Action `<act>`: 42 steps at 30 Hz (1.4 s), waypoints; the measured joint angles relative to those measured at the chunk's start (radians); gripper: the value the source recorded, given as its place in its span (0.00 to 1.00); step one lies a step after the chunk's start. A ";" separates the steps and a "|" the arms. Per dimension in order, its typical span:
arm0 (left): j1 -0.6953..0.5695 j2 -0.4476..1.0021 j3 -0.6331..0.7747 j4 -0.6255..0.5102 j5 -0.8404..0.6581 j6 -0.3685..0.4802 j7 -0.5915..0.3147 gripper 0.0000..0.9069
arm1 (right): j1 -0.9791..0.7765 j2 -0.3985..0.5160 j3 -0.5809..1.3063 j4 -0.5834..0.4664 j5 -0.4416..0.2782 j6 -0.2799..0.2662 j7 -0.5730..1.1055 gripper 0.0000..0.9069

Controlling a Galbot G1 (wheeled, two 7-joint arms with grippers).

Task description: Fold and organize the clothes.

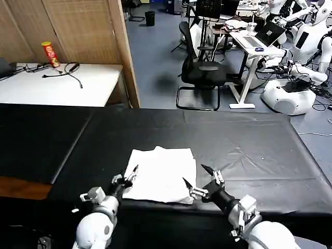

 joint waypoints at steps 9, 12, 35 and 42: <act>-0.020 0.012 -0.002 -0.013 0.061 0.027 -0.003 0.00 | -0.004 0.021 0.026 -0.003 0.002 0.000 0.002 0.97; -0.017 0.036 -0.015 -0.030 0.135 0.043 -0.002 0.00 | -0.001 0.027 0.042 -0.011 0.002 -0.012 0.013 0.97; 0.060 0.648 -0.320 -0.262 0.149 0.140 -0.075 0.00 | 0.044 0.116 0.087 -0.110 -0.058 -0.081 0.047 0.97; 0.002 0.535 -0.120 -0.322 0.138 0.122 -0.091 0.00 | 0.007 0.139 0.115 -0.097 -0.071 -0.085 0.044 0.97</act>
